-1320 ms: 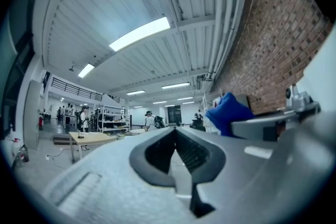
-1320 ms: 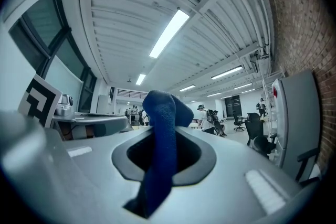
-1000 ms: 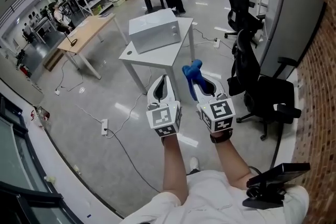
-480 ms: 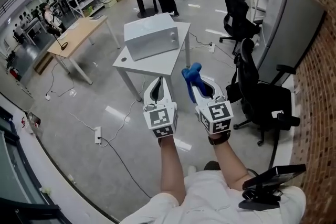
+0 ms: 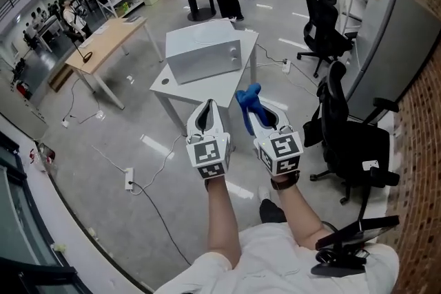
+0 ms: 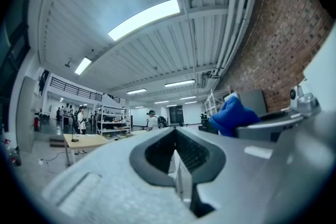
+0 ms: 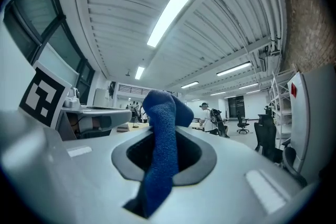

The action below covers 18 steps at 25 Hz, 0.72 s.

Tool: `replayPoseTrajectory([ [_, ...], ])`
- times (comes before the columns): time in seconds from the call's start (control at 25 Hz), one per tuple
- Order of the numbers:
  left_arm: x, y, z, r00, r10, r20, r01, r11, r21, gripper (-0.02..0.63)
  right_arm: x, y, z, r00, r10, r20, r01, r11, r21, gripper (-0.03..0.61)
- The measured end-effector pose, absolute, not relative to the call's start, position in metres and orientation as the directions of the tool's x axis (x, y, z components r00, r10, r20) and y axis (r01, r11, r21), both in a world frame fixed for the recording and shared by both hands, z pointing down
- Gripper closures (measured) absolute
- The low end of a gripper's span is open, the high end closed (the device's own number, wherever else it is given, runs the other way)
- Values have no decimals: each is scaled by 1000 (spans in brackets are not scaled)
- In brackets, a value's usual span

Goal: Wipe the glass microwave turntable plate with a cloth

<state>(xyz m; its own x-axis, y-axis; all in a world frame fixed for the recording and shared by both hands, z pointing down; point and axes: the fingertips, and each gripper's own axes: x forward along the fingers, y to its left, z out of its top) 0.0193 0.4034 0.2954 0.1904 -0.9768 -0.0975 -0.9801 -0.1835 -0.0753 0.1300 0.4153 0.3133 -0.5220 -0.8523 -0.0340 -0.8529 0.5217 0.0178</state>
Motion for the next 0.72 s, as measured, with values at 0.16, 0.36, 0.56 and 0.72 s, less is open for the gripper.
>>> replayPoseTrajectory([
  [0.16,24,352,273,176,-976,-129,-982,-165,-93,610,135,359,299,-546,-836,-58,-837,546,16,513],
  [0.36,54,289,245,209,-960,-187,-972,-182,-151,611,153,283,280,-543,-836,-81,-839,543,23,522],
  [0.56,70,240,252,213,-962,-172,-969,-185,-164,611,169,223,290,-538,-842,-39,-843,538,19,523],
  [0.72,69,209,262,191,-971,-147,-973,-167,-159,611,173,189,299,-552,-834,-24,-834,552,0,523],
])
